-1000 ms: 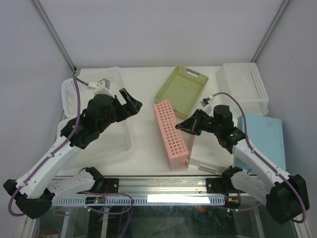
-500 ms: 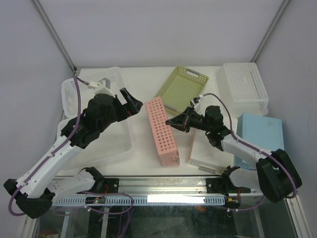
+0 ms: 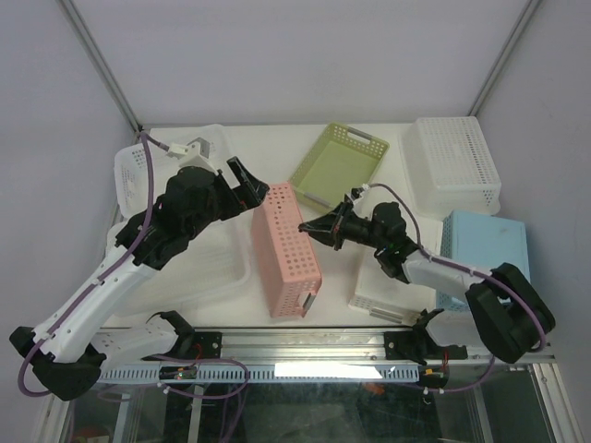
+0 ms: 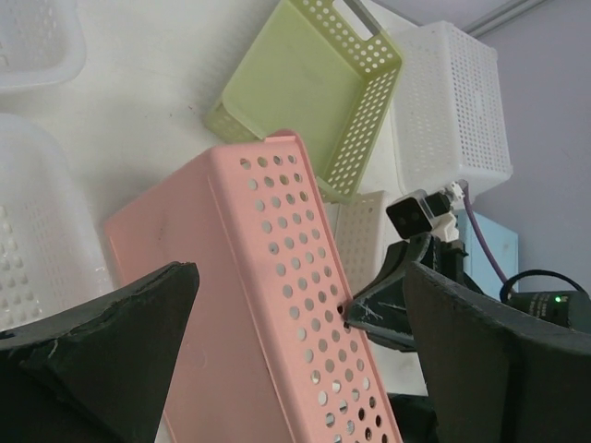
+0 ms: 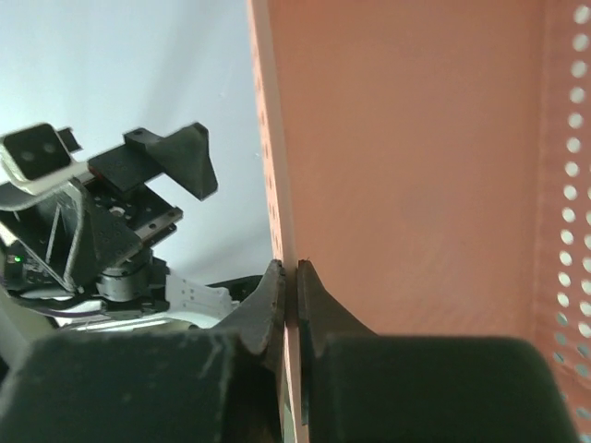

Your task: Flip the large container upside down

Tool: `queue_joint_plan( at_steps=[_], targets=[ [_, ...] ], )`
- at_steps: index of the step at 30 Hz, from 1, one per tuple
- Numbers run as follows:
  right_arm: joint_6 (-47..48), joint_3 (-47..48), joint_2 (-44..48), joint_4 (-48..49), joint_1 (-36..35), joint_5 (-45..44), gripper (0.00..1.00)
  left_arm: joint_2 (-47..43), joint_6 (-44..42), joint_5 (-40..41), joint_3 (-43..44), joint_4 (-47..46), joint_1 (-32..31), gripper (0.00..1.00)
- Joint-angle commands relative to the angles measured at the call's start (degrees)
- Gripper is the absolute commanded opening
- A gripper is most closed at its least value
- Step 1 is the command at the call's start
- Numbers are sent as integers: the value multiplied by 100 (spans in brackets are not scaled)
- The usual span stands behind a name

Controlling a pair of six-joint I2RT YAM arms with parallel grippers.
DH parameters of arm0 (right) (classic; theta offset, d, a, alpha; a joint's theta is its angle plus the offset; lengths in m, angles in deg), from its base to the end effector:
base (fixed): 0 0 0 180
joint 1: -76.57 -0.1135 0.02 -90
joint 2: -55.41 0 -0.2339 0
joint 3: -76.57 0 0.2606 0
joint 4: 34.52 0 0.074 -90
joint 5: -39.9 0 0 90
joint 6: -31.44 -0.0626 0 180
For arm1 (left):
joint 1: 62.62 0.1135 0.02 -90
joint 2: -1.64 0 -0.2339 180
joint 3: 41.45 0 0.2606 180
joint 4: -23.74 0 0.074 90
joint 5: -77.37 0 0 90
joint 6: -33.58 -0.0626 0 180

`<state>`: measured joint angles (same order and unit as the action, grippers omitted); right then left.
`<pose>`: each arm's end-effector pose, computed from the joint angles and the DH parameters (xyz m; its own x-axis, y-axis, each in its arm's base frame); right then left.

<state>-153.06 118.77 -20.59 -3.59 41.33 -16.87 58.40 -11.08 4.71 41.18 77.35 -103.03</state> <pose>0.2303 0.2047 0.1892 -0.9236 0.3685 0.1057 0.1137 0.0000 0.9935 0.1984 -0.1444 0.3606 -0.5464 -0.4265 -0.7208 0.0417 0.8457 -0.5320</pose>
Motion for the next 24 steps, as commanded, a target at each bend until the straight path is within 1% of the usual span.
queue_joint_plan(
  at_steps=[1,4,6,7,8,9,10,11,13,16,18,24],
  targets=[
    [666,-118,870,-1884,62,-141,0,162,-205,-210,240,-176,40,99],
    [1556,-141,1348,-3098,250,-379,0,226,-248,-256,253,-221,32,99],
    [2165,92,1647,-4093,330,-675,0,260,-277,-280,262,-261,38,99],
    [2465,236,1779,-4544,341,-874,2,278,-288,-281,266,-273,38,99],
    [2727,352,1882,-4947,343,-1072,8,294,-297,-290,259,-299,35,99],
    [2932,421,1972,-5213,345,-1251,17,311,-310,-305,246,-329,33,99],
    [3112,485,2025,-5420,346,-1379,29,335,-321,-319,236,-355,39,99],
    [3268,547,2054,-5625,351,-1475,38,355,-332,-351,232,-377,33,99],
    [3581,677,2051,-6002,346,-1581,52,396,-348,-402,193,-418,33,99],
    [4011,914,2029,-6420,343,-1748,63,422,-359,-475,131,-456,38,99],
    [4295,1056,2017,-6652,343,-1870,66,444,-367,-545,69,-469,39,99],
    [5062,1452,1896,-7309,315,-2159,68,576,-348,-789,-63,-587,33,99]
  ],
)
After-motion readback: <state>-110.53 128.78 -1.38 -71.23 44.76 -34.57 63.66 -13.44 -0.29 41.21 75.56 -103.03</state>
